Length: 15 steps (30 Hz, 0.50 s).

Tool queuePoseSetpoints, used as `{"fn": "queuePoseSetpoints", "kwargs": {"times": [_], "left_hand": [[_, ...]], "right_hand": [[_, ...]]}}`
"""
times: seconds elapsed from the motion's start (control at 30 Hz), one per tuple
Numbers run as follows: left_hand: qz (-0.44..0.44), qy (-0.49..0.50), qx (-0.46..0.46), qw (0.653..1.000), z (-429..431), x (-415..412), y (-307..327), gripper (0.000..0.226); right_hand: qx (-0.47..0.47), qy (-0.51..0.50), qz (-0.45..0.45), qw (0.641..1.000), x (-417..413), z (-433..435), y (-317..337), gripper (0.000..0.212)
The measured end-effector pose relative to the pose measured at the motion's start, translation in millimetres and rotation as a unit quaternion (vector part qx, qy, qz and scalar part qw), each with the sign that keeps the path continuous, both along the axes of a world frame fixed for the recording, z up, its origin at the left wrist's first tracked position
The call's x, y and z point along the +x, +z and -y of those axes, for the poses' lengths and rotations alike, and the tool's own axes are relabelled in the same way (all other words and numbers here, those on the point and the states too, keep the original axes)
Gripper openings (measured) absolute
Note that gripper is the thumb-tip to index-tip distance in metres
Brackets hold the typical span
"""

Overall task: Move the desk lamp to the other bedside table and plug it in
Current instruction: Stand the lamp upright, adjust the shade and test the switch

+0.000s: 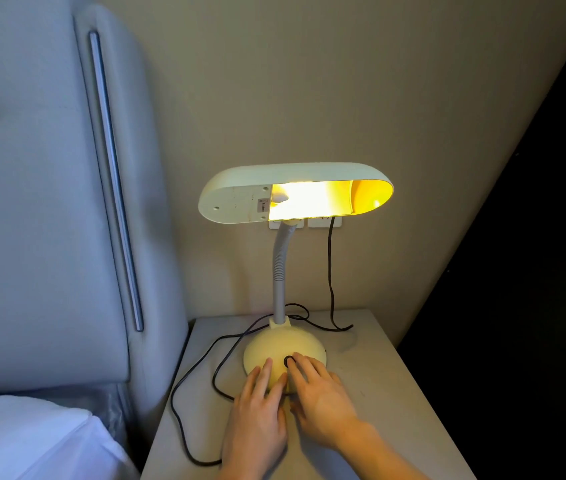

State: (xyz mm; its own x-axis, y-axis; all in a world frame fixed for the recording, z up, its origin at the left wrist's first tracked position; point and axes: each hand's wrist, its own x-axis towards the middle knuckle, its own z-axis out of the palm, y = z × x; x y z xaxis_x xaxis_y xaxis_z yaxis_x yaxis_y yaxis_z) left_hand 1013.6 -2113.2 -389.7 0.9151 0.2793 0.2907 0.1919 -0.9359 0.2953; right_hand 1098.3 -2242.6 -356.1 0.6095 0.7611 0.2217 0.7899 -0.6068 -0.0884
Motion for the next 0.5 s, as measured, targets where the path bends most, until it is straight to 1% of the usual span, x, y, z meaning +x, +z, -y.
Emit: {"fn": "queuePoseSetpoints", "kwargs": {"times": [0.2, 0.5], "left_hand": [[-0.002, -0.002, -0.003, 1.000, -0.8, -0.7, 0.9, 0.053], [-0.011, -0.005, 0.000, 1.000, 1.0, -1.8, 4.7, 0.055]], "right_hand": [[0.000, -0.002, -0.002, 1.000, -0.4, -1.4, -1.5, 0.070], [0.035, -0.001, 0.049, 0.998, 6.1, -5.9, -23.0, 0.067]]}}
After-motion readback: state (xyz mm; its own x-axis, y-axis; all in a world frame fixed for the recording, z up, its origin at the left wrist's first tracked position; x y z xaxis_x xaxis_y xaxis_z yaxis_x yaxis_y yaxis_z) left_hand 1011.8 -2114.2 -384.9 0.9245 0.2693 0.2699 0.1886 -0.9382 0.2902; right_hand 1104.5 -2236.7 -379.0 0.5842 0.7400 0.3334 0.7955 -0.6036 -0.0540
